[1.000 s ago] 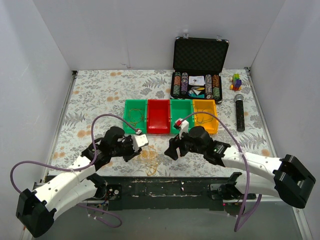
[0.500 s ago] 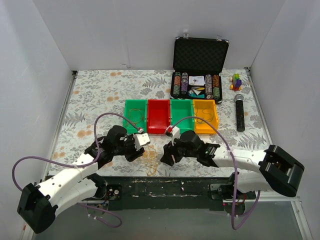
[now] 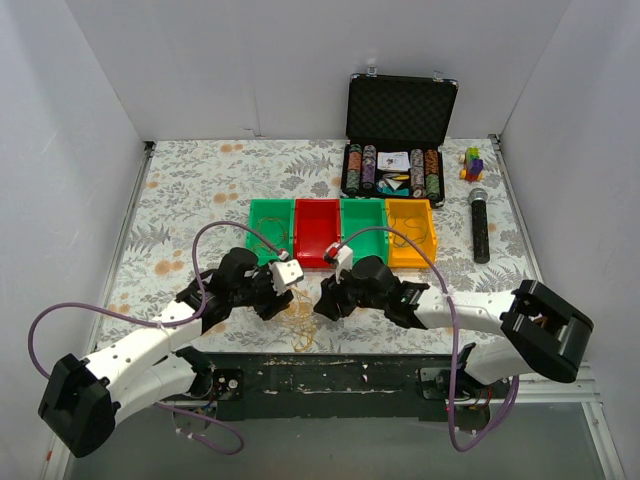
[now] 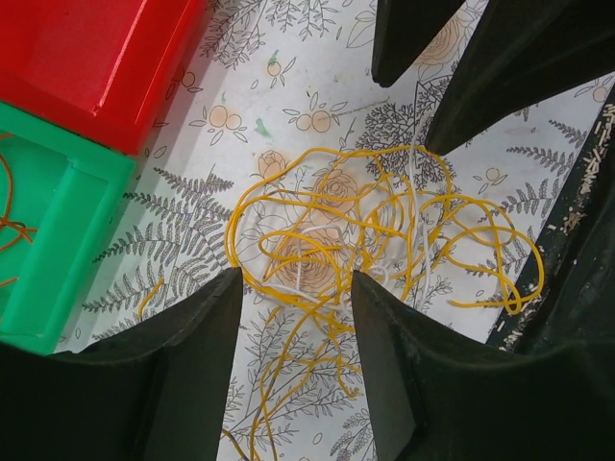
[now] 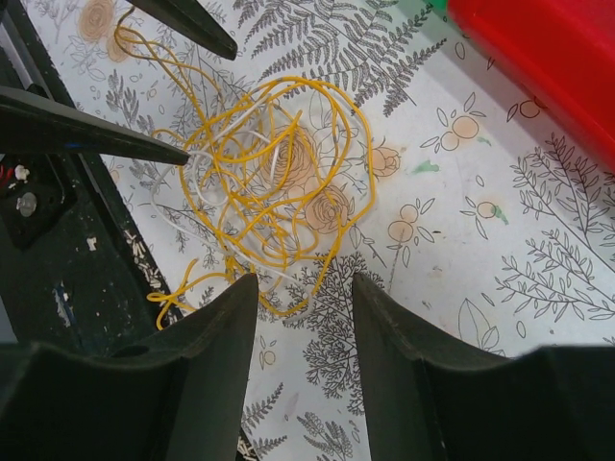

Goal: Untangle the cables

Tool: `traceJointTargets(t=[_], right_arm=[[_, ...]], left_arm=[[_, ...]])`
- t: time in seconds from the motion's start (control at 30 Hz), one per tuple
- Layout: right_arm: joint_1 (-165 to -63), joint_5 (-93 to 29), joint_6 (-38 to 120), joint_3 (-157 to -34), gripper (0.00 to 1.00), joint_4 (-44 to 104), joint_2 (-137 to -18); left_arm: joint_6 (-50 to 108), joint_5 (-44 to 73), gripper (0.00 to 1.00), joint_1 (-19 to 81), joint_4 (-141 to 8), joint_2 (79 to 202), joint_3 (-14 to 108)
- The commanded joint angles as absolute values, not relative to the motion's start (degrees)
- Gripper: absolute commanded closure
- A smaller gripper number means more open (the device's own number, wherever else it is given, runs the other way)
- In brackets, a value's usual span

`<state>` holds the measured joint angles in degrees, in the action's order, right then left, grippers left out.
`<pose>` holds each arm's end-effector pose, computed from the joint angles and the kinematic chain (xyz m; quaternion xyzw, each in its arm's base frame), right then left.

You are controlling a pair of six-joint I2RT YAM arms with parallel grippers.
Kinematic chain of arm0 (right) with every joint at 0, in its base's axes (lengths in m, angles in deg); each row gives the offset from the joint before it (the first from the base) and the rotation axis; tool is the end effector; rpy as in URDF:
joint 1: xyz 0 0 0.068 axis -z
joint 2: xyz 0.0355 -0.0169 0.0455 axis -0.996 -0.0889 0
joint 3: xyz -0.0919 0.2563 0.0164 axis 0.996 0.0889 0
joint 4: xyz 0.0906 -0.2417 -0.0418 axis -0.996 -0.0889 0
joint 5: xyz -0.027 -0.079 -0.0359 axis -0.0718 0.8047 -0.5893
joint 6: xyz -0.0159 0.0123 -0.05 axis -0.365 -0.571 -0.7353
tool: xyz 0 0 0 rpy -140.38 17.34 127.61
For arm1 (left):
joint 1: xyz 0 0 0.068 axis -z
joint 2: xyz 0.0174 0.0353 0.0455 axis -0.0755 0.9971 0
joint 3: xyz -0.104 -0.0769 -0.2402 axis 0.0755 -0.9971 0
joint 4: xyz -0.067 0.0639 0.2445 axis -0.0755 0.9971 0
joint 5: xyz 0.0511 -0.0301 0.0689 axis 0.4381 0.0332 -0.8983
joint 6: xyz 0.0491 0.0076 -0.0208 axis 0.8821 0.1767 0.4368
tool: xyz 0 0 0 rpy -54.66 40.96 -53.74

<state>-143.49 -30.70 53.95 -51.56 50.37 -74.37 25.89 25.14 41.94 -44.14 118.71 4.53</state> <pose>0.1406 0.2374 0.1881 -0.3098 0.7903 0.3680 0.3796 0.1418 -0.1238 0.2066 0.2464 0.8762 -0.3042 0.2809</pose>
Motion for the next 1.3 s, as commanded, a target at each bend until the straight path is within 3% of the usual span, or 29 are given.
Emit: traceJointTargets(t=[0.0,0.13,0.4,0.57,0.7,0.93,1.0,1.13,1.27], right_arm=[[-143.9,-29.8,54.6,-53.5,0.5,54.2,-76.2],[-143.9,-30.1,54.4,-53.7,0.55,54.4,-77.0],[-144.2,-29.9,54.0,-53.4,0.55,53.4,-76.7],[-145.3,-28.7,53.6,-53.8,0.6,52.0,-77.0],[-145.9,-27.5,53.5,-54.1,0.68,50.6,-77.3],[-146.3,-23.0,54.1,-52.0,0.99,51.2,-74.3],[-146.2,-21.8,53.8,-51.8,0.99,51.3,-73.4],[-146.2,-20.9,53.6,-51.5,0.99,51.1,-71.9],[-146.4,-20.3,53.2,-50.3,0.99,50.7,-68.7]], left_arm=[[23.2,24.8,0.51,41.6,-46.2,119.0,4.8],[23.0,24.0,0.49,41.5,-46.9,119.2,5.0],[22.8,22.6,0.35,41.2,-48.8,120.2,4.3],[23.0,22.5,0.34,41.2,-50.6,120.7,3.2],[23.4,22.6,0.31,41.2,-53.0,121.2,1.6],[23.3,19.5,0.19,41.2,-57.7,121.5,-1.6],[22.1,17.8,0.17,41.2,-58.9,121.6,-1.9],[19.3,16.9,0.23,41.1,-60.3,121.7,-1.3],[17.7,21.2,0.56,40.8,-59.6,121.7,-1.1]])
